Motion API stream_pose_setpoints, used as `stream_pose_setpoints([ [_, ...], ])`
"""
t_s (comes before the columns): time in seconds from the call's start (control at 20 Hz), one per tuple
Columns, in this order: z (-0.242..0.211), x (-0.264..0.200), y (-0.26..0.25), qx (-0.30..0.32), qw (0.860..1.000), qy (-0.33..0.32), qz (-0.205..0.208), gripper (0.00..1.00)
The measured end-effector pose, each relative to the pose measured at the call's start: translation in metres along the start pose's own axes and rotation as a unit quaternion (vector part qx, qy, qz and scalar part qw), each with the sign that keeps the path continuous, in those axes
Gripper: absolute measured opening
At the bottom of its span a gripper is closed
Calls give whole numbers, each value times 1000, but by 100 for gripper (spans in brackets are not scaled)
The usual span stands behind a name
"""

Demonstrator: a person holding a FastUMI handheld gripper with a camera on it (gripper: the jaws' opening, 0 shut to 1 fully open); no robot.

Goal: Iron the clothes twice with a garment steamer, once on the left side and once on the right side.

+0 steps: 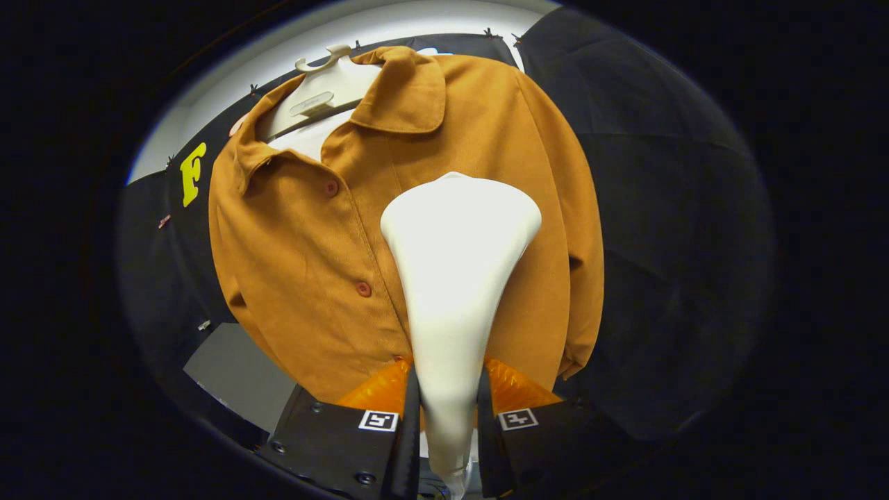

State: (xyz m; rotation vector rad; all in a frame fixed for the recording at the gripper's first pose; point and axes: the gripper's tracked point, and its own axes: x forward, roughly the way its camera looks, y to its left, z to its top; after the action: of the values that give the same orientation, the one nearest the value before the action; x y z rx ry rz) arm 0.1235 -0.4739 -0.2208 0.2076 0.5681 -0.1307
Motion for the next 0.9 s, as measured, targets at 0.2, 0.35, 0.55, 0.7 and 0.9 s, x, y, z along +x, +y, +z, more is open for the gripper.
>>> stream_pose_setpoints([
  [0.2, -33, 12, -4, 10, 999, 35, 10, 37],
  [0.35, -59, 20, -16, 26, 998, 61, 5, 37],
  [0.55, -96, 30, -25, 45, 994, 98, 9, 37],
  [0.7, -125, 41, -32, 54, 992, 116, 9, 38],
  [0.9, -163, 52, -33, 65, 987, 144, -1, 38],
])
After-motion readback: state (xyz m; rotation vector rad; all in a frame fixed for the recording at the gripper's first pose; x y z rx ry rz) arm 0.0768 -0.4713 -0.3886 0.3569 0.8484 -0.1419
